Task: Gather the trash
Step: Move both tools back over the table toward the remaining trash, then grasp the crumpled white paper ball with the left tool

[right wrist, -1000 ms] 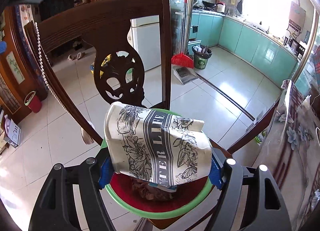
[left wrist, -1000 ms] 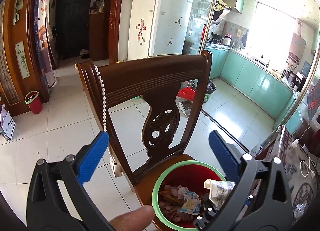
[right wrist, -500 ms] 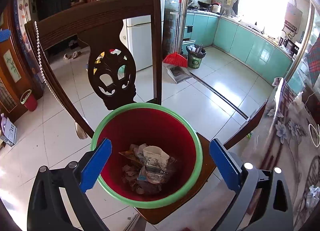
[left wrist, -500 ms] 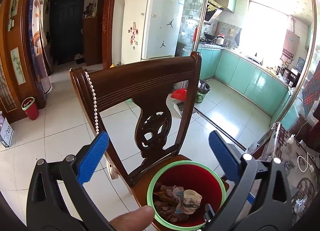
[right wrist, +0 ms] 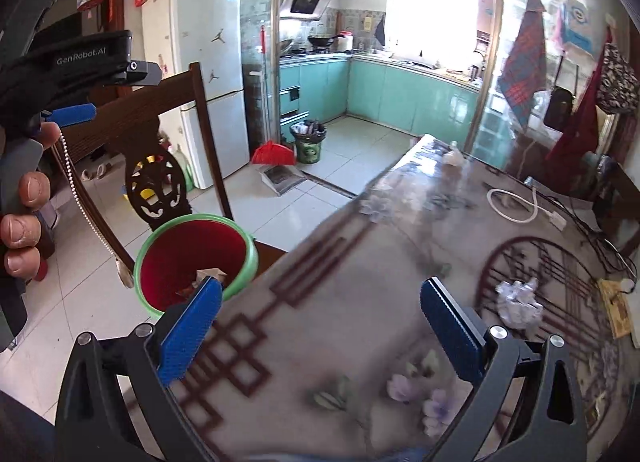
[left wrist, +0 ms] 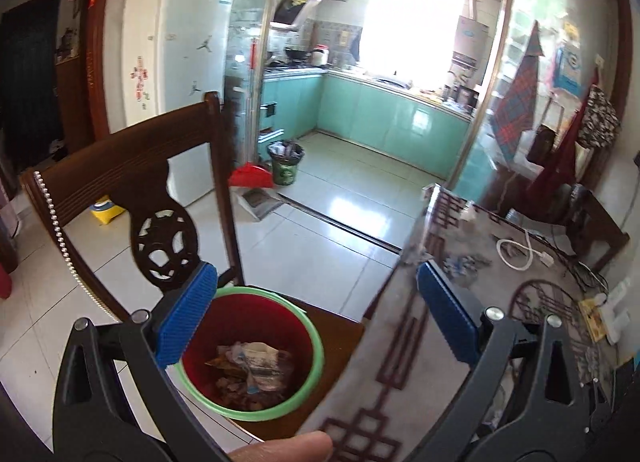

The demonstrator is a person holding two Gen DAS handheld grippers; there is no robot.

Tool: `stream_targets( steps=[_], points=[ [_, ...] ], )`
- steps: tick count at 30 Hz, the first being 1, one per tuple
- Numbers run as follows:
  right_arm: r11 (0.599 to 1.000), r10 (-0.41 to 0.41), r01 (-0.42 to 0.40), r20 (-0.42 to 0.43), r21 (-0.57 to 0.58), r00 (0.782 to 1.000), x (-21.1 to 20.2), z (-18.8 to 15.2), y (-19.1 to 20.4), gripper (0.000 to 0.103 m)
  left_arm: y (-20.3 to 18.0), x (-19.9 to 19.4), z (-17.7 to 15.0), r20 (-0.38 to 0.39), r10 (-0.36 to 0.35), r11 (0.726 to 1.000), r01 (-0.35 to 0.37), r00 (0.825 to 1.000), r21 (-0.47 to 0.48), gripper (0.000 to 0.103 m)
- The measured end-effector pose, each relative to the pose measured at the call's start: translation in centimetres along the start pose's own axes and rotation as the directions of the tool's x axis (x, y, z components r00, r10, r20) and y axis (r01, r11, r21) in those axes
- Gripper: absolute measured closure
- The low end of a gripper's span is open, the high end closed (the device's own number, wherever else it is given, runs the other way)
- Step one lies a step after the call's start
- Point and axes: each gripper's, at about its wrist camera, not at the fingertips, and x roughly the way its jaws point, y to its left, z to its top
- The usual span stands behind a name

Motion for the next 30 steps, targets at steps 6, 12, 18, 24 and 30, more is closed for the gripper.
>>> stream_targets(
  steps=[6, 12, 18, 24, 30],
  points=[
    [0.991, -0.107, 0.107, -0.004, 0.08, 0.994, -4.4, -4.0, -8.0, 0.007, -8.7, 0.1, -2.7, -0.066, -0.11, 0.982, 0.119, 0.992, 0.148, 0.005],
    [0.971, -0.189, 0.192, -0.037, 0.141, 0.981, -7.6, -8.1, -14.4, 0.007, -15.8, 0.2, -6.6, -0.15, -0.201, 0.951, 0.229, 0.968, 0.208, 0.005],
    [0.95, -0.24, 0.248, -0.065, 0.188, 0.969, -10.3, -12.0, -18.7, 0.007, -21.2, 0.4, -10.2, -0.197, -0.23, 0.901, 0.285, 0.953, 0.326, 0.005],
    [0.918, -0.301, 0.316, -0.096, 0.239, 0.949, -11.5, -15.4, -22.4, 0.007, -26.1, 0.7, -13.1, -0.23, -0.245, 0.862, 0.32, 0.942, 0.393, 0.005],
    [0.873, -0.283, 0.316, -0.141, 0.372, 0.949, -10.8, -17.4, -26.3, 0.007, -30.4, 2.1, -15.5, -0.266, -0.241, 0.82, 0.342, 0.933, 0.458, 0.005]
  ],
)
